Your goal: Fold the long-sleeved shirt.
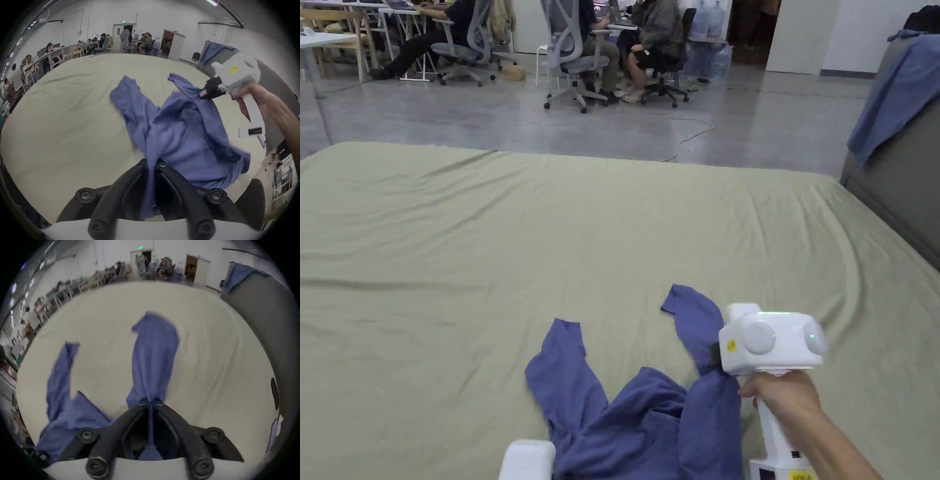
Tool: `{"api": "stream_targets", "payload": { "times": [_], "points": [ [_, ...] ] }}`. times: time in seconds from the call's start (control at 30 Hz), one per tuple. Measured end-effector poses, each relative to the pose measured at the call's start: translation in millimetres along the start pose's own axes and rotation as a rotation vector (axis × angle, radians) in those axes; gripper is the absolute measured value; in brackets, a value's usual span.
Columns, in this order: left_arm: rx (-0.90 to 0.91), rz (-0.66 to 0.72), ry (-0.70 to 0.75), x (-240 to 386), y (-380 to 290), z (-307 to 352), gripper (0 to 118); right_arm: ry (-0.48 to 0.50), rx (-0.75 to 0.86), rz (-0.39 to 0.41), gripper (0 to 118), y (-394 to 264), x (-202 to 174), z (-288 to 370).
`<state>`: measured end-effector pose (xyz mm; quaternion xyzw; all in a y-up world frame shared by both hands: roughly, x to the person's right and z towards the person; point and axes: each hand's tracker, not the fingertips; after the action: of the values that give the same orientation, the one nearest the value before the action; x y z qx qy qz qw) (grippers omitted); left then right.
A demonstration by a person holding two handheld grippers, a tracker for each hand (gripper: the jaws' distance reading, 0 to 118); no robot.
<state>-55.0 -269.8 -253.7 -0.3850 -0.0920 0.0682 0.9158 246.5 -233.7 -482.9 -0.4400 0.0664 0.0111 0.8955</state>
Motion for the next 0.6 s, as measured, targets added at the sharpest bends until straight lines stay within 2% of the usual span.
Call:
{"api": "stream_targets", "payload": {
  "times": [0.17, 0.3, 0.37, 0.53, 0.6],
  "points": [
    [0.181, 0.028, 0.069, -16, 87, 23, 5, -0.003, 0.241, -0.066, 0, 34, 63, 122],
    [0.315, -0.001, 0.069, -22, 180, 48, 5, -0.04, 0.411, -0.08, 0, 64, 89, 205],
    [0.384, -0.038, 0.057, -14, 235, 64, 5, 0.004, 0.464, -0.07, 0, 82, 85, 241],
    [0.538, -0.18, 0.087, 33, 362, 127, 5, -0.085, 0.625, 0.032, 0, 151, 68, 300],
    [0.557, -0.188, 0.112, 42, 399, 140, 5, -0.092, 0.651, 0.013, 0, 177, 65, 319]
  ]
}}
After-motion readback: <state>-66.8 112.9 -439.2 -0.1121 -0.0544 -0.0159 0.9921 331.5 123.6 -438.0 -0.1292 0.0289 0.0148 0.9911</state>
